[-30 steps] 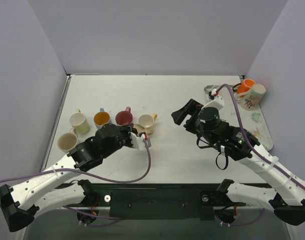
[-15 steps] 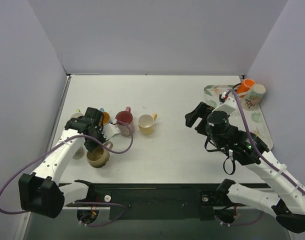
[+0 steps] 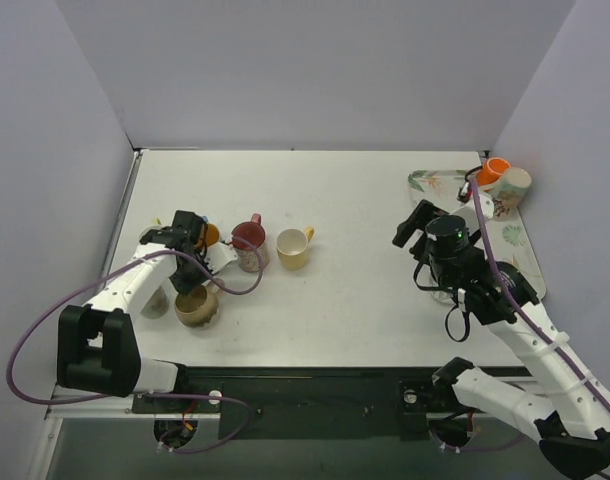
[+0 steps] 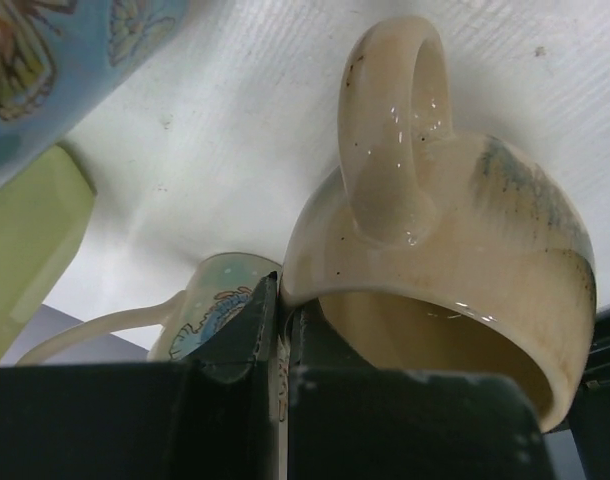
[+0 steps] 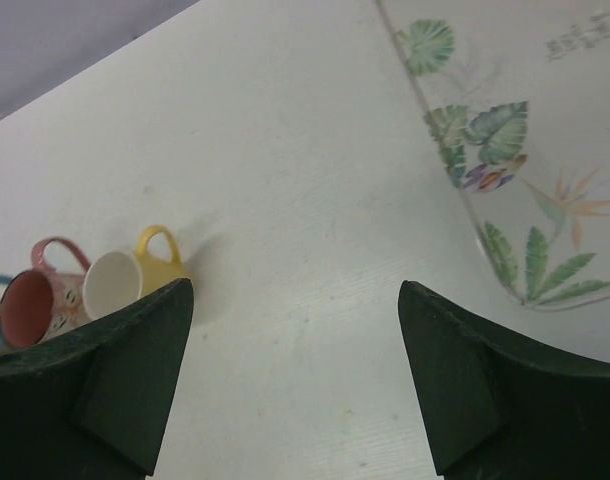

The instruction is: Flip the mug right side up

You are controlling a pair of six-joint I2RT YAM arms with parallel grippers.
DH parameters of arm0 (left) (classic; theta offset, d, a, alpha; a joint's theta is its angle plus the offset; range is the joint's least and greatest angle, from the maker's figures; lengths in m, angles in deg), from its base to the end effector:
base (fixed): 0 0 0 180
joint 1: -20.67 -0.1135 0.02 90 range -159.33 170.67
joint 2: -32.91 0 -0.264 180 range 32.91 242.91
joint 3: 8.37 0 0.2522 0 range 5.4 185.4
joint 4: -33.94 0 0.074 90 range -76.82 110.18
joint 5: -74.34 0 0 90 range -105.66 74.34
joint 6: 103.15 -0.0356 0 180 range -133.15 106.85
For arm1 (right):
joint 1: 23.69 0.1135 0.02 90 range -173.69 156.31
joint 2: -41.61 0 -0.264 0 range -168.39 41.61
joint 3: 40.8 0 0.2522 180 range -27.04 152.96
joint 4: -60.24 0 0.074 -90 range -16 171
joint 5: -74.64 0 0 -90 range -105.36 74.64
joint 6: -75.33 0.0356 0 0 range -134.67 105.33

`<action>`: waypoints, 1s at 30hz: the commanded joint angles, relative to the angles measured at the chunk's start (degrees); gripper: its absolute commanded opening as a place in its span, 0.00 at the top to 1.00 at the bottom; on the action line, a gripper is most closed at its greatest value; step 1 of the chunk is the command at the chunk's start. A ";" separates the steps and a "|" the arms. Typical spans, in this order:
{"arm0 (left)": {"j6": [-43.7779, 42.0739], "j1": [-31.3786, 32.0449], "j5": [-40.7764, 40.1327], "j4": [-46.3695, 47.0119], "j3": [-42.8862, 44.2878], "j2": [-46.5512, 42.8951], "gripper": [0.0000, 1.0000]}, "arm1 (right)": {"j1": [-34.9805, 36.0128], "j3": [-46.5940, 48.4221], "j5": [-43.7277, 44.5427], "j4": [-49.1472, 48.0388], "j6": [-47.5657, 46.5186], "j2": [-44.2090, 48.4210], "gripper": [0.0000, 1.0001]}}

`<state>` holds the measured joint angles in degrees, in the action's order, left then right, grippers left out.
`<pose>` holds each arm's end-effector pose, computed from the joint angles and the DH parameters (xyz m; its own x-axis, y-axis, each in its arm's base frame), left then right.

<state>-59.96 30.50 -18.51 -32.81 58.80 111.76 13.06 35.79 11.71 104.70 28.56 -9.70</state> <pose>0.2347 -0.0389 0.2141 -0.5435 0.8332 -0.1018 0.8138 0.5528 0.1796 0.1562 0.0964 0.3925 -0.3208 0.5216 -0.7906 0.0430 0.8419 0.5380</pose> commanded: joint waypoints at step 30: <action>16.57 0.99 21.04 -0.44 27.01 -5.12 0.31 | -45.45 40.42 4.66 -14.08 0.82 -70.50 0.29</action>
<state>-46.14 31.50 -2.12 -35.39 82.30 104.22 -31.57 69.56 16.58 90.04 30.22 -77.61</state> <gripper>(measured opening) 0.695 0.705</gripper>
